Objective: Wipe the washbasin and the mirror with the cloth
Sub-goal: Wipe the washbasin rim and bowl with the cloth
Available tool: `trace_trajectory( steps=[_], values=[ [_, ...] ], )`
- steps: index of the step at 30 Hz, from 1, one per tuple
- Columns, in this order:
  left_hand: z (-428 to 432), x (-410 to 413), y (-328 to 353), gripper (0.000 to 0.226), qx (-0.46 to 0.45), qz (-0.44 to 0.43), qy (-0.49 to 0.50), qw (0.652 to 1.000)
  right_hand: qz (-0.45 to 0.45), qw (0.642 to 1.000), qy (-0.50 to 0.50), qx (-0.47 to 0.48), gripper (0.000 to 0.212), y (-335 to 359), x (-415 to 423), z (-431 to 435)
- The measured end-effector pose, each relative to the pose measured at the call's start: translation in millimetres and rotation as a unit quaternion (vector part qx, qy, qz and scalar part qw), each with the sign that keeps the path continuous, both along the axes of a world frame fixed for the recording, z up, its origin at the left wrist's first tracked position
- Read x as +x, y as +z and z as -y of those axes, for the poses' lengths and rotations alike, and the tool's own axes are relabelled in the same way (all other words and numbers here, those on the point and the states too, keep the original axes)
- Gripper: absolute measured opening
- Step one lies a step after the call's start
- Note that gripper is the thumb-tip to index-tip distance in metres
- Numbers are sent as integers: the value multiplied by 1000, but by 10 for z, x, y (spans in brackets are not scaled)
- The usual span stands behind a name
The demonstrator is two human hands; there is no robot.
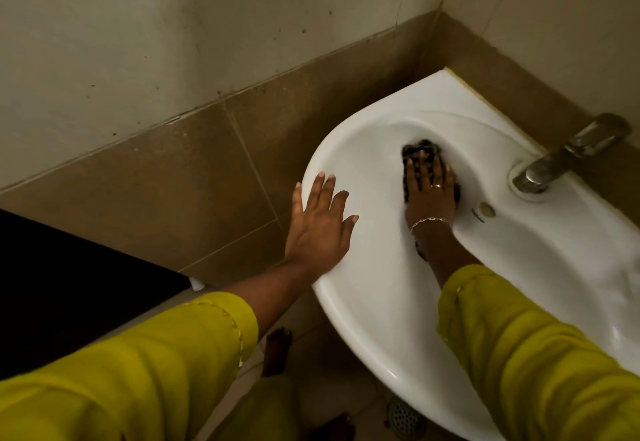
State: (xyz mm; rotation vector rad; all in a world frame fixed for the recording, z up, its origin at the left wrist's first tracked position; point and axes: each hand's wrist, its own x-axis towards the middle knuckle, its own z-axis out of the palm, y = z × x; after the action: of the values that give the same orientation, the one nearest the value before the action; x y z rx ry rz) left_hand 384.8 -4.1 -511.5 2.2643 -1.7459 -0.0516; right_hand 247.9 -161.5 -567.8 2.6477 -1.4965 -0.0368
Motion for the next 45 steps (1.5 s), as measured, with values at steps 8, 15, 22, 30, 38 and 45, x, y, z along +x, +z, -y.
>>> trace_trajectory(
  steps=[8,15,22,30,38,45],
  values=[
    [-5,-7,25,64,13,1,0,1000,32,960,-104,256,72,-70,106,-479],
    [-5,-15,46,63,7,14,-4,1000,27,936,67,343,80,113,-47,-976],
    [-19,-17,73,46,25,-5,-3,1000,125,883,128,434,97,58,-552,-1299],
    [-12,-7,56,46,26,-5,-3,1000,57,919,161,355,52,207,-1338,-1283],
    [-8,-8,47,56,12,-3,2,1000,-88,975,197,-45,52,62,-1934,-545],
    [-15,-19,57,58,20,0,3,1000,-164,942,252,-147,55,50,-1633,-227]
  ],
)
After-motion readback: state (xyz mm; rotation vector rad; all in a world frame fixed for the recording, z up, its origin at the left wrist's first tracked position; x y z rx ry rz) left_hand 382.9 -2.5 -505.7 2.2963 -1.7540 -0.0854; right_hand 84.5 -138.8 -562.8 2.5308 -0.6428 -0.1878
